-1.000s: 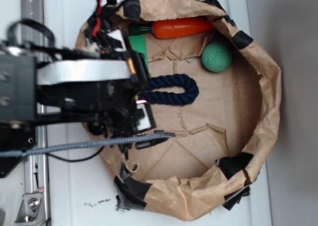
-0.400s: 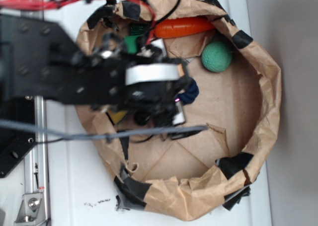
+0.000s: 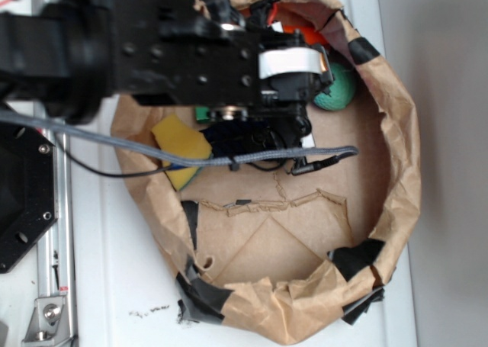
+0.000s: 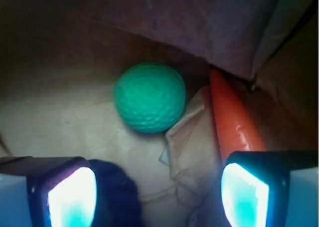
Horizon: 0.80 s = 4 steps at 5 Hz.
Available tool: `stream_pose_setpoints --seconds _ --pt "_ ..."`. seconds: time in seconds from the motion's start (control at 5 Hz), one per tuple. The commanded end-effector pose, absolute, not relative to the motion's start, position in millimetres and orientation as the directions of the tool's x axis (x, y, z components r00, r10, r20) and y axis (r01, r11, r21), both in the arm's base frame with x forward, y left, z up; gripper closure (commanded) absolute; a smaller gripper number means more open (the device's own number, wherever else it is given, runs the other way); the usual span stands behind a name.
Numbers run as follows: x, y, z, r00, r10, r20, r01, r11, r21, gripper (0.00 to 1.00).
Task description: Grab the green ball.
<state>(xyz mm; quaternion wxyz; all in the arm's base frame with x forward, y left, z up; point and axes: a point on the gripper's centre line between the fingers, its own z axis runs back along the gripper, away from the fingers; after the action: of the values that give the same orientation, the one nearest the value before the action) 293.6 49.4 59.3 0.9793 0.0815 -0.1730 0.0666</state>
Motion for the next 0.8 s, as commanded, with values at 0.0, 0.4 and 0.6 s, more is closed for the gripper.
stream_pose_setpoints --seconds 0.0,0.4,0.6 --pt "308 74 58 0.92 0.056 0.387 -0.125 0.98 0.156 0.0" --pt "335 74 49 0.92 0.088 0.382 -0.138 0.985 0.106 0.0" --pt "347 62 56 0.911 0.075 0.405 -0.111 0.992 0.066 0.0"
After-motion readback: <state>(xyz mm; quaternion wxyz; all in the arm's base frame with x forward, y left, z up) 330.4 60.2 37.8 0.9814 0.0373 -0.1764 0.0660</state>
